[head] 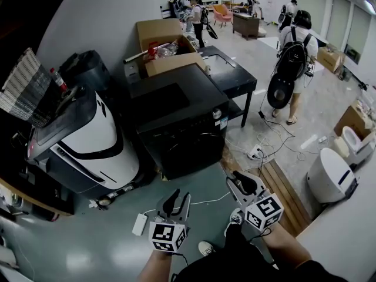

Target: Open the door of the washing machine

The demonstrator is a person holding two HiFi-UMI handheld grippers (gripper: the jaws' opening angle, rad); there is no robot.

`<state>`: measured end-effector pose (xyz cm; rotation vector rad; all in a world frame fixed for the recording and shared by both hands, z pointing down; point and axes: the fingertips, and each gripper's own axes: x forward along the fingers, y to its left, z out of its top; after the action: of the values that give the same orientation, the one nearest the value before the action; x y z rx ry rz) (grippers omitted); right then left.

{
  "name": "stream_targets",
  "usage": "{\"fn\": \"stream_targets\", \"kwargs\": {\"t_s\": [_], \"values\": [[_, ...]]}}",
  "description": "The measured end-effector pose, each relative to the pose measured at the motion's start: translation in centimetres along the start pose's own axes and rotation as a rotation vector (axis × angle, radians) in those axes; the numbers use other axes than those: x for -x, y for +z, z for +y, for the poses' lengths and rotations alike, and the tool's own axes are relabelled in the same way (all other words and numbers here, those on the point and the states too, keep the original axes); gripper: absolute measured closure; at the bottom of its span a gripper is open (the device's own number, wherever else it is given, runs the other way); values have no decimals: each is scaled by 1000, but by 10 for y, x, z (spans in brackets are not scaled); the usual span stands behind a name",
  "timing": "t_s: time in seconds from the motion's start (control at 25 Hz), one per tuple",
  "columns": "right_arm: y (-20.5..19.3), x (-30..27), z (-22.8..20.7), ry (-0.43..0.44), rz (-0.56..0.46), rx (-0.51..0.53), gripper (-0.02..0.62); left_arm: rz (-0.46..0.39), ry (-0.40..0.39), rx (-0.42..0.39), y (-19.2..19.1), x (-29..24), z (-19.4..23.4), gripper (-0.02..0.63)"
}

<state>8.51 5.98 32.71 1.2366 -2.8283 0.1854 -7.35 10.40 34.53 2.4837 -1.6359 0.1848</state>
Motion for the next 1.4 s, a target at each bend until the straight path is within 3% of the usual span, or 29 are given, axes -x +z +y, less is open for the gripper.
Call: {"fn": "stream_targets", "kwargs": {"t_s": [0.16,0.76,1.04,1.4], "values": [[2,-2,-1,1,-10,12,454,-8,5,-11,1,0,0,431],[2,-14,-9,-1,-4,92,390,-26,41,-9,-1,-10,13,374],[-3,-49,-44,36,18,107,385,-5,69,-3,-2,-50,24,359],[-20,-119,-122,123,71,101,385,-4,145,33,-2,-142,48,354]]}}
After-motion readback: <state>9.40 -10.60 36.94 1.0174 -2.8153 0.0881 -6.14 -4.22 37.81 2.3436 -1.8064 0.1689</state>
